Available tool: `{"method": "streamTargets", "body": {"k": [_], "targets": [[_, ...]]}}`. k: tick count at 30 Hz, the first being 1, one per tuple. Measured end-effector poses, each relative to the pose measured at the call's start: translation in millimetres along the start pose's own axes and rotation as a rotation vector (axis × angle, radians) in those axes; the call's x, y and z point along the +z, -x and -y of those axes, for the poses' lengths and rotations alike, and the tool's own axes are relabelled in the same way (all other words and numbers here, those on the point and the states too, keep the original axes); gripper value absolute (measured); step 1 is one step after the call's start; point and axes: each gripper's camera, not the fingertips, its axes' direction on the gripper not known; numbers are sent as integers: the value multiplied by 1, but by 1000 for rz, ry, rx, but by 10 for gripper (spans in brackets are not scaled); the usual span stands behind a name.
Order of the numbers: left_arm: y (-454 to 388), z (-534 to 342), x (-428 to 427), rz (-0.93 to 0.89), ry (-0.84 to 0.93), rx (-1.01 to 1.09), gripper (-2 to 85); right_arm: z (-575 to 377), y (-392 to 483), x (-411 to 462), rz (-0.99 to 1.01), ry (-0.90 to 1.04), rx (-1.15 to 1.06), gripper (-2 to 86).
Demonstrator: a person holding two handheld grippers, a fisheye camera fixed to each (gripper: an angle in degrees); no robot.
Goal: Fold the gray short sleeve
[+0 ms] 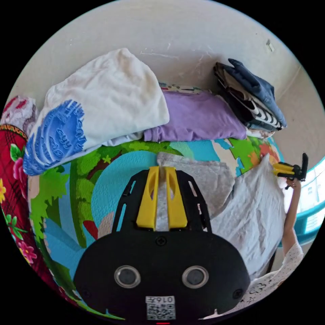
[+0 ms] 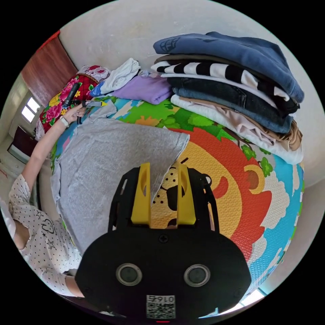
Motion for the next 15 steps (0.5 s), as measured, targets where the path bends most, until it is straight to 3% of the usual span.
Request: {"method": "streamTargets", "body": {"k": [4,6,9,15], "targets": [[-17,-1,-3,129,-27,-1,-7,-6,16,-12,-72,-10,-45,5],[-13,-9,-7,95,-93,-93,-8,-8,20,-20,-107,-19,-36,4],[-12,-16,10,20,-47,-177,-6,-12,22,-32,-123,-20,7,5],[-63,-20,-9,43,-121,-144,38,-27,33,-61,-122,-21,33,33]]}}
